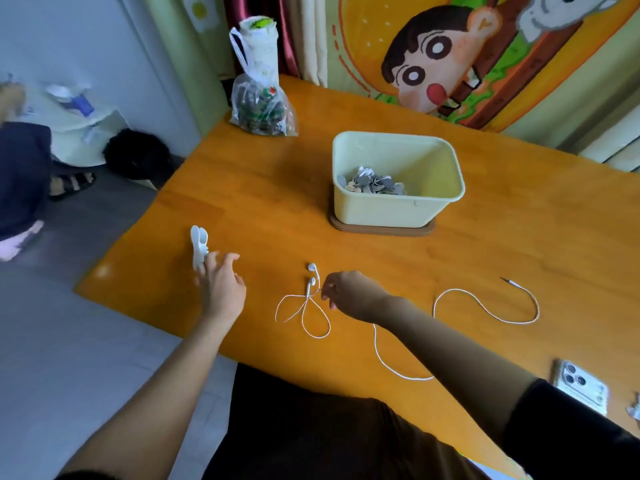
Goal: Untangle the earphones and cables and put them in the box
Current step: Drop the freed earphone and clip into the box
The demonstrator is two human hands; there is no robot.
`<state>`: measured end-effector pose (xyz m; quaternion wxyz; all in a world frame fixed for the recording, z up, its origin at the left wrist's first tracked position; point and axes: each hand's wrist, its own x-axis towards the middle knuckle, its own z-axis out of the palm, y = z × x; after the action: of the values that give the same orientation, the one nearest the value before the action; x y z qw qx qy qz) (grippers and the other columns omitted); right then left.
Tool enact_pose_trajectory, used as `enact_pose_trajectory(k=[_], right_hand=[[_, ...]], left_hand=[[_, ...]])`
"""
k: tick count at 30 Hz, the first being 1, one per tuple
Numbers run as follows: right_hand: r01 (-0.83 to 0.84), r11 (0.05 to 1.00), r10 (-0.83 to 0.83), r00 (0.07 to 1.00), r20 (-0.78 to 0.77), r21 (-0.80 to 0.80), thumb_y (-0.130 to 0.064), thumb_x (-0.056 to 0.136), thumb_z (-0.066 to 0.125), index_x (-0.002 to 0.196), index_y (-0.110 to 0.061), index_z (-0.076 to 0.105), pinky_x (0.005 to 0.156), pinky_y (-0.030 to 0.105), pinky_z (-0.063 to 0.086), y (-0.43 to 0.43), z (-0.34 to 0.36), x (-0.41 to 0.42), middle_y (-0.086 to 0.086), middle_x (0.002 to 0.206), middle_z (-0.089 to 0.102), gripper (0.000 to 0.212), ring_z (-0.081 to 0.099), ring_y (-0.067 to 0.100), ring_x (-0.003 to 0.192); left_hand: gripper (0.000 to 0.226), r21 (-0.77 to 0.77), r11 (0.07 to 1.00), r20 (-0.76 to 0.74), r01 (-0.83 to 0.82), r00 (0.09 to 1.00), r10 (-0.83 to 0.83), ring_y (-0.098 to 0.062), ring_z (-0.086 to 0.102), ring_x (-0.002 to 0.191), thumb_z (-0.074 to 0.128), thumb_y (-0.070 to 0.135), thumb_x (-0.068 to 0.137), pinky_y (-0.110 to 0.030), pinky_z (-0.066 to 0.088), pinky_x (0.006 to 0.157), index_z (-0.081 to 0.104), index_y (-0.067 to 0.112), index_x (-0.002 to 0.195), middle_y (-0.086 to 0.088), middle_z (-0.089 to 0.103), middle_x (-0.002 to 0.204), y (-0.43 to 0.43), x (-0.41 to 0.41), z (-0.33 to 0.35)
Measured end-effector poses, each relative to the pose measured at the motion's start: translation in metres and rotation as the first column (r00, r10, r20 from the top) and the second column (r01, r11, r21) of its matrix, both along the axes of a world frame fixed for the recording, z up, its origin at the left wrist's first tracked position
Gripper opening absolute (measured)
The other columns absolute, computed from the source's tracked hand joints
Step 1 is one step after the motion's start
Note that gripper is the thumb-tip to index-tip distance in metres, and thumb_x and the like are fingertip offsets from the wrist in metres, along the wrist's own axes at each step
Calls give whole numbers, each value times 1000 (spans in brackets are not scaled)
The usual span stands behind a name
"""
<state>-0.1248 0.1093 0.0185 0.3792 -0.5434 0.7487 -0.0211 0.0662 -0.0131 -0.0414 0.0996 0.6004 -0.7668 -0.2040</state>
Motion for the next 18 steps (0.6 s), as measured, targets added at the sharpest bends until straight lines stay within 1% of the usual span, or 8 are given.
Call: enact_pose_trajectory(k=[3, 5, 7, 9, 11, 13, 15, 18], right_hand=[[-75, 997, 75, 997, 6, 12, -19, 97, 47, 108, -12, 64, 82, 42, 54, -9, -3, 10, 8, 101, 68, 21, 63, 24, 92], [-112, 994, 112, 994, 9, 10, -18, 97, 48, 109, -13, 64, 81, 41, 54, -13, -4, 14, 8, 101, 68, 21, 63, 23, 93], [-173, 985, 173, 985, -14, 21, -16, 97, 48, 113, -12, 63, 82, 40, 54, -16, -4, 16, 8, 105, 67, 22, 62, 24, 96], [-190, 981, 191, 981, -24, 23, -16, 97, 48, 115, -12, 62, 83, 41, 54, -17, -5, 16, 8, 106, 67, 23, 62, 24, 97], [-150, 988, 150, 989, -4, 20, -18, 97, 49, 112, -12, 63, 82, 42, 54, -16, -7, 14, 8, 104, 67, 22, 63, 23, 93], [-123, 992, 123, 992, 1, 34, -19, 98, 47, 110, -11, 63, 82, 41, 54, -15, -7, 12, 7, 102, 67, 22, 63, 22, 91], [-118, 992, 119, 993, -18, 45, -17, 98, 47, 111, -9, 63, 83, 41, 54, -12, -9, 9, 8, 103, 67, 22, 63, 23, 92], [5, 999, -4, 1000, -14, 41, -16, 97, 49, 109, -14, 62, 82, 37, 54, -3, -15, -1, 6, 102, 67, 18, 63, 21, 91]], left_hand=[[49, -4, 995, 146, -96, 985, 96, -33, 27, 133, 55, 12, 93, -45, 27, 106, 44, 22, 140, -16, 24, 153, -10, 8, 1], [54, 71, 989, 198, -131, 973, 115, -34, 20, 140, 51, 16, 96, -47, 23, 110, 33, 24, 147, -15, 12, 158, -17, 12, -1], [55, 155, 978, 227, -138, 969, 101, -34, 16, 143, 46, 18, 99, -48, 21, 113, 26, 22, 150, -12, 8, 160, -22, 14, -5], [54, 176, 975, 211, -138, 972, 100, -33, 17, 144, 43, 17, 100, -49, 23, 114, 25, 16, 151, -10, 9, 160, -22, 14, -8], [51, 154, 978, 161, -138, 980, 113, -31, 22, 143, 42, 14, 100, -47, 26, 113, 28, 9, 149, -9, 14, 159, -19, 14, -11], [51, 136, 983, 121, -122, 987, 105, -29, 26, 142, 42, 12, 100, -44, 27, 113, 29, 6, 148, -8, 17, 159, -12, 11, -12], [50, 120, 990, 86, -78, 994, 68, -28, 30, 140, 42, 10, 99, -40, 30, 111, 30, 5, 147, -7, 21, 158, 0, 4, -12], [47, 128, 991, 16, 32, 999, -35, -26, 32, 139, 42, 8, 99, -35, 30, 111, 33, 3, 145, -8, 26, 155, 26, -15, -16]])
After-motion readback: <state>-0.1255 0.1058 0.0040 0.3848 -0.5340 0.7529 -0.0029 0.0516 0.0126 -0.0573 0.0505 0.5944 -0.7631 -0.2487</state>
